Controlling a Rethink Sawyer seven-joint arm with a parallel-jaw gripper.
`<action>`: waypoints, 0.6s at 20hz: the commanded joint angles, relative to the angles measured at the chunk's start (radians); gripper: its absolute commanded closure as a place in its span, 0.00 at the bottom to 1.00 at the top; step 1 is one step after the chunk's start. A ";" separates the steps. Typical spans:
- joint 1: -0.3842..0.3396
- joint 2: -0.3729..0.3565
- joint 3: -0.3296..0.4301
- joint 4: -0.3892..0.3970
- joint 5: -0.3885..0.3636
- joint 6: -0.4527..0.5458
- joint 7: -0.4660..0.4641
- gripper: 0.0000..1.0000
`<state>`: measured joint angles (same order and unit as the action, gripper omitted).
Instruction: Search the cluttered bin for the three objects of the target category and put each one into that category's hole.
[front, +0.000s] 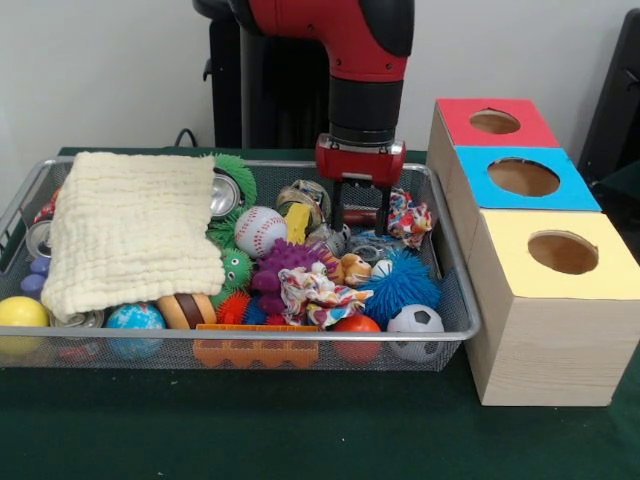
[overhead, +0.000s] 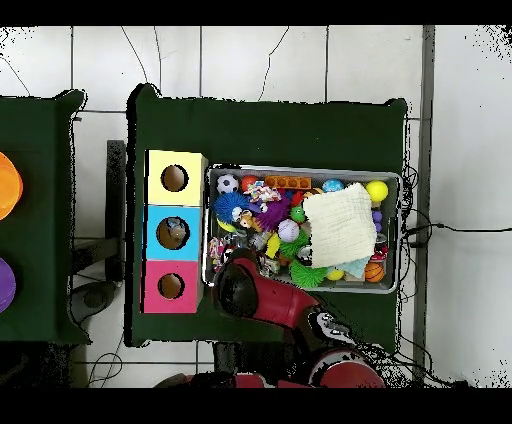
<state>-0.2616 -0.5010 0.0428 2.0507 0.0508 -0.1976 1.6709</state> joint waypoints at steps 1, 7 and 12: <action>-0.029 0.044 0.109 -0.189 -0.024 0.126 0.068 0.00; -0.060 0.065 0.139 -0.213 -0.065 0.133 0.065 0.00; -0.073 0.074 0.153 -0.225 -0.088 0.135 0.070 0.00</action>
<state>-0.2887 -0.4869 0.0977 1.9832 0.0003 -0.1329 1.6709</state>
